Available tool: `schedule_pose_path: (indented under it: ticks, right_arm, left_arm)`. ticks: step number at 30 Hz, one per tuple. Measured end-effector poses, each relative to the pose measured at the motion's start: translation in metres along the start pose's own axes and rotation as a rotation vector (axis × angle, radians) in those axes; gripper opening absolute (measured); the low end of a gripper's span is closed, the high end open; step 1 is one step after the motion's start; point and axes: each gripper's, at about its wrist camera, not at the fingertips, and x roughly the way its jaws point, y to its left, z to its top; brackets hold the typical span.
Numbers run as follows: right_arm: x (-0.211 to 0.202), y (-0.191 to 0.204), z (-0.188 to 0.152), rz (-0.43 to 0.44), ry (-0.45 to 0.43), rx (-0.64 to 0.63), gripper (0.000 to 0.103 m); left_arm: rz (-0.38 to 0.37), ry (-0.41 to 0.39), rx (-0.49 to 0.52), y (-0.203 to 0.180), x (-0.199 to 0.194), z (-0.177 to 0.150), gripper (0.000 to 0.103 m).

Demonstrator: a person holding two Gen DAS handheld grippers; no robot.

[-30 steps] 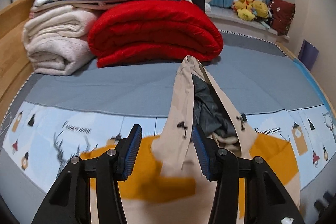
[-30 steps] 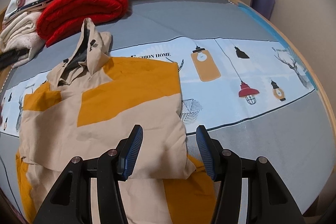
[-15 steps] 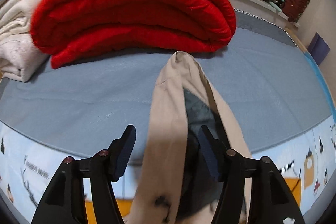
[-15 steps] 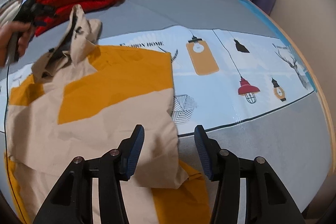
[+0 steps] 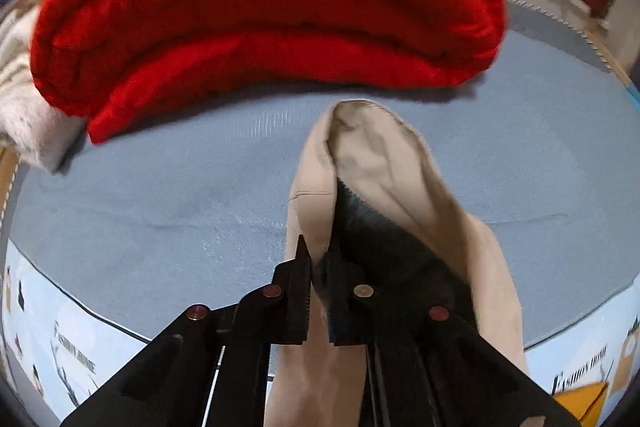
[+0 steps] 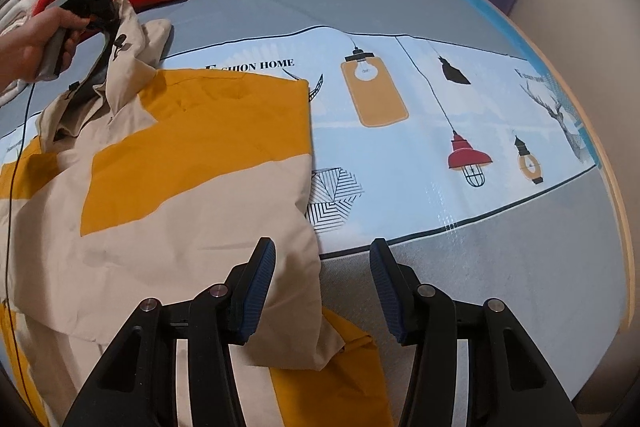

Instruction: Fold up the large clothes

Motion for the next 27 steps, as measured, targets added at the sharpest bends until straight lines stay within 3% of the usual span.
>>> schedule_pose_path:
  ticks: [5,9,13,18,22,25,27]
  right_arm:
    - [-0.012,-0.001,0.004,-0.001,-0.028,0.008,0.05]
    - [-0.026,-0.002,0.005,0.021,-0.047,0.031,0.041]
    - [-0.049,-0.007,0.006,0.046,-0.099,0.061,0.026]
    - [-0.075,-0.015,0.004,0.072,-0.156,0.12,0.026]
    - [-0.092,-0.013,-0.001,0.098,-0.205,0.156,0.027]
    - [-0.1,-0.008,-0.007,0.119,-0.222,0.16,0.027]
    - [-0.103,-0.004,-0.011,0.133,-0.225,0.169,0.028]
  left_arm:
    - [-0.069,-0.126,0.104,-0.002,-0.074,-0.033,0.001]
    - [-0.129,-0.22,0.194,-0.001,-0.152,-0.084,0.001]
    - [-0.181,-0.299,0.304,0.001,-0.236,-0.161,0.001]
    - [-0.238,-0.343,0.337,0.011,-0.314,-0.254,0.001]
    - [-0.261,-0.302,0.311,0.013,-0.325,-0.316,0.002]
    - [-0.285,-0.205,0.27,0.018,-0.31,-0.364,0.002]
    - [-0.307,-0.156,0.233,0.027,-0.3,-0.384,0.01]
